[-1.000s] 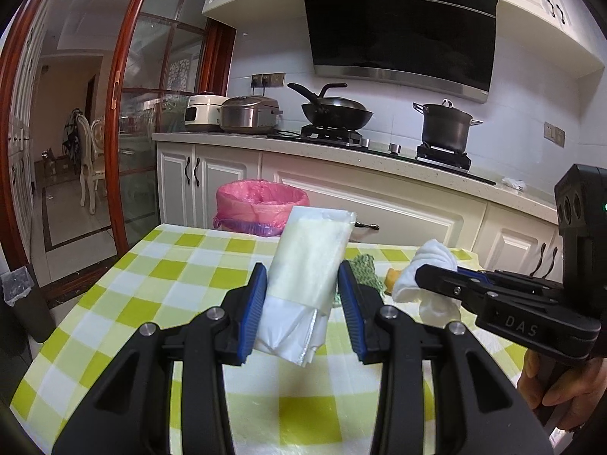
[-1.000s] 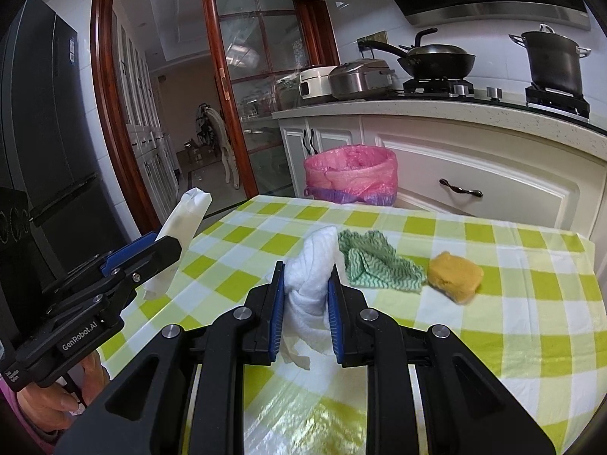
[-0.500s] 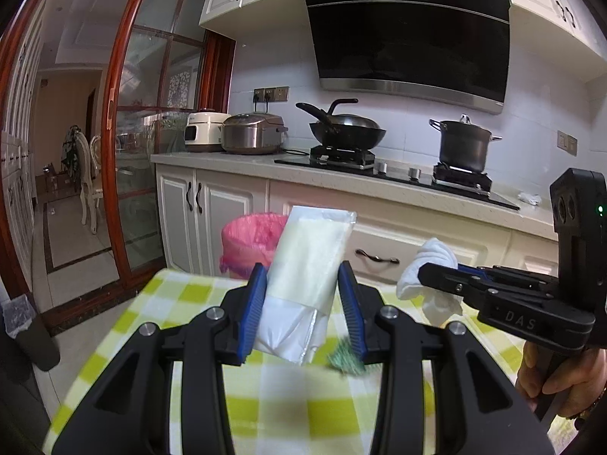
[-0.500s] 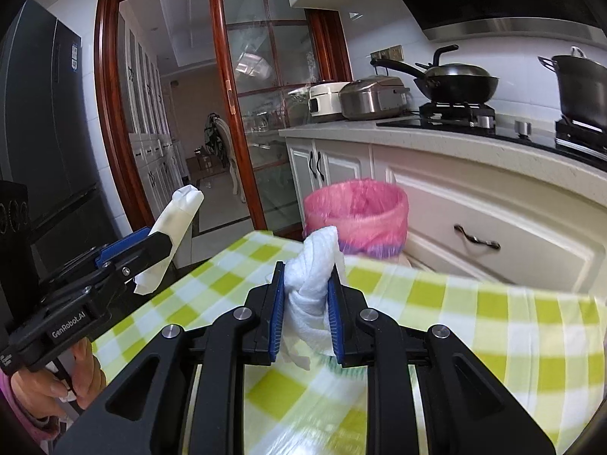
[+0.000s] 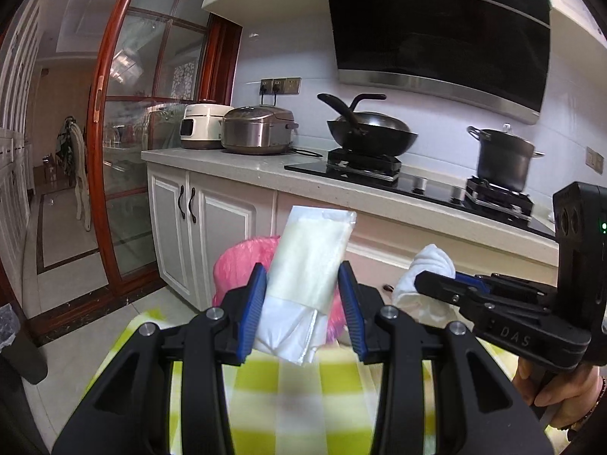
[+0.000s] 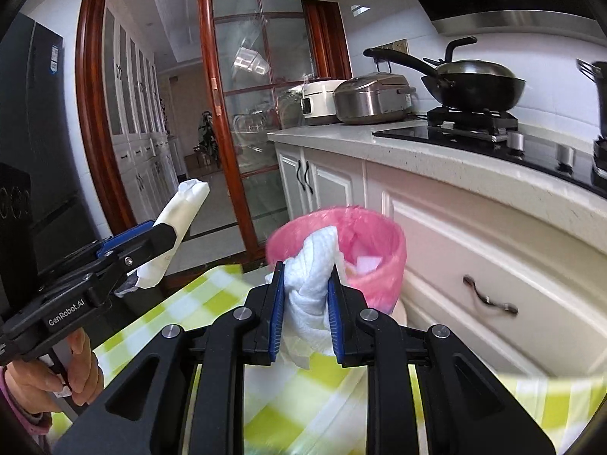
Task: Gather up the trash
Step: 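Carry the wrapped pad and white cloth toward the bin with both tools, then open both tools over the pink-lined bin to drop the pad and cloth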
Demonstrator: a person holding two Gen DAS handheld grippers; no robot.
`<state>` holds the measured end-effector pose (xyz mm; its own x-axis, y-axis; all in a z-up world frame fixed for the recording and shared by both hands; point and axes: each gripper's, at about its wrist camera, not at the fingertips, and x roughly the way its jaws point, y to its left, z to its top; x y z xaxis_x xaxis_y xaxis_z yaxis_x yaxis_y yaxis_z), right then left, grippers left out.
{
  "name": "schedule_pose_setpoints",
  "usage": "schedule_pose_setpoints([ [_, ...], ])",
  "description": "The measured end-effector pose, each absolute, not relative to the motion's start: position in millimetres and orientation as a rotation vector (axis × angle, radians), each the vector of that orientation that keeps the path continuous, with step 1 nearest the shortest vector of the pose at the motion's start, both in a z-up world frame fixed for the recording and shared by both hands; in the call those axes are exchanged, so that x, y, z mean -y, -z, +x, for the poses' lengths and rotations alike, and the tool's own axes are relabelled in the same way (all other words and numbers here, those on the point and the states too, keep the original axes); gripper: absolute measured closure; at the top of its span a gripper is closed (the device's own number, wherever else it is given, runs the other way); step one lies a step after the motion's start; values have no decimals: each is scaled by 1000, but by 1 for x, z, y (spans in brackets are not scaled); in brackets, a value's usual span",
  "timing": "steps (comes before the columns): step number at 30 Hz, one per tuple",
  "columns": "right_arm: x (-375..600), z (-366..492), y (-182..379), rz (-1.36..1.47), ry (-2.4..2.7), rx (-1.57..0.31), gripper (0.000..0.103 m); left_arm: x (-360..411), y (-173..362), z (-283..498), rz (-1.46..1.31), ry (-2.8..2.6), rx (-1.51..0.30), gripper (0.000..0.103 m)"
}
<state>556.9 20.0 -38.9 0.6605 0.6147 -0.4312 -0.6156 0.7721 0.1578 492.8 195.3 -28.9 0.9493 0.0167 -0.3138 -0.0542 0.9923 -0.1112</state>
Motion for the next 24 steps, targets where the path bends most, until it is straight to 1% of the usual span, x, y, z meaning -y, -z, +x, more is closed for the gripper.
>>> schedule_pose_setpoints([
  [8,-43,650,50,17,-694,-520,82,-220,29,594,-142,-31,-311,64],
  [11,-53,684,62,21,-692,-546,81,-230,40,626,-159,-30,-333,62],
  [15,-69,715,79,-34,-708,-563,81,-239,66,662,-171,-31,-376,62],
  [16,-74,722,84,-52,-705,-565,81,-244,71,669,-176,-43,-376,61],
  [19,-78,736,95,-53,-709,-575,80,-263,85,685,-247,-59,-381,60],
  [20,-79,740,98,-54,-712,-577,79,-269,90,690,-269,-61,-388,58],
  [21,-81,743,101,-54,-717,-581,78,-274,93,694,-279,-71,-389,56],
  [23,-83,750,106,-48,-722,-595,67,-281,97,698,-296,-76,-382,44],
  [24,-83,751,108,-50,-716,-595,55,-283,98,699,-304,-75,-382,42],
])
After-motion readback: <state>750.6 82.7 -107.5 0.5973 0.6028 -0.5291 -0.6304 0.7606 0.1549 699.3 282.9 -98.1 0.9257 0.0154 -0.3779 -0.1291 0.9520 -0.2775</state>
